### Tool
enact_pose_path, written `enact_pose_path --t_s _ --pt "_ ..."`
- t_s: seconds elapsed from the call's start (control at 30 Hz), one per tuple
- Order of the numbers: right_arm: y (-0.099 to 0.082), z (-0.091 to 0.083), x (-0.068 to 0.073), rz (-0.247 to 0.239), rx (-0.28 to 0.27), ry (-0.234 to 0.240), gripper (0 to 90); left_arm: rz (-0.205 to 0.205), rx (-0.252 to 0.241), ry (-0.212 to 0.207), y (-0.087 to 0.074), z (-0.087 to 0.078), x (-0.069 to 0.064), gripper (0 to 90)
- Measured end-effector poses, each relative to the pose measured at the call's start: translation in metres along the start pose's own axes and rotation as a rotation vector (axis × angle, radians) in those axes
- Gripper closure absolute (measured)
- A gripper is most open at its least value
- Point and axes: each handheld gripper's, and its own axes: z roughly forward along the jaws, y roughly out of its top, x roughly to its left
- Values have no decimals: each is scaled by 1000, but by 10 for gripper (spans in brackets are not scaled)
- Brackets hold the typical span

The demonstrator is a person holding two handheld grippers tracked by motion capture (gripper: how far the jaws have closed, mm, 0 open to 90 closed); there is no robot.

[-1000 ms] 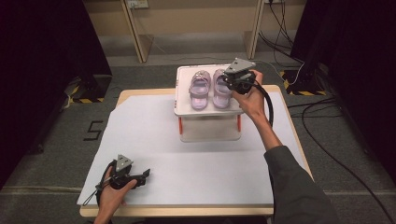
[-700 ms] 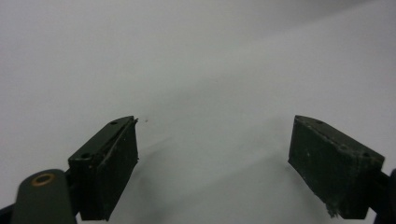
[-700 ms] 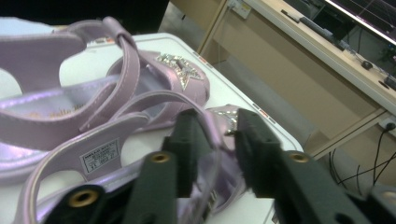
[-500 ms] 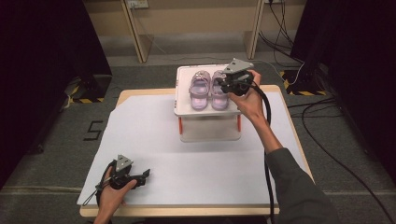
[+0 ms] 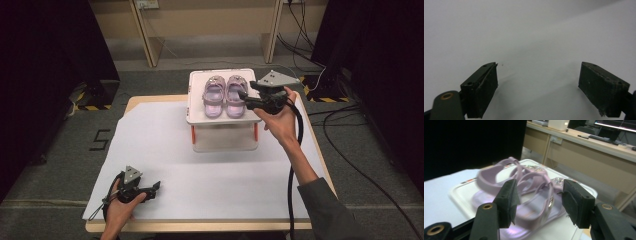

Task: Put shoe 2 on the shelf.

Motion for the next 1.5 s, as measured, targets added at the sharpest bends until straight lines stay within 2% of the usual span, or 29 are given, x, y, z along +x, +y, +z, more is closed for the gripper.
enact_pose_path --t_s 0.13,0.23,0.5,0.73,0.77,0.93,1.13,1.37,1.5 --pt "-11 -14 8 22 -20 36 444 -1 -3 1 0 0 -1 152" --pt "-21 -24 14 14 -26 58 441 -2 -1 -1 0 0 -1 152" --pt "-51 -39 29 32 -21 100 439 2 3 -1 -1 1 0 152" --pt "-69 -45 36 56 -29 116 431 -1 2 0 -1 1 -1 152" --pt "-71 -45 36 46 -33 116 425 1 3 2 -1 1 0 152" --pt "-81 -45 40 79 -20 116 357 -1 1 0 -1 0 0 152" --pt "-96 -45 43 93 3 121 329 -2 0 1 -1 -1 -1 152" --pt "-122 -46 47 126 22 123 295 6 7 1 -2 0 -3 151" --pt "-137 -44 51 144 57 125 261 7 3 1 -3 -2 -3 151"
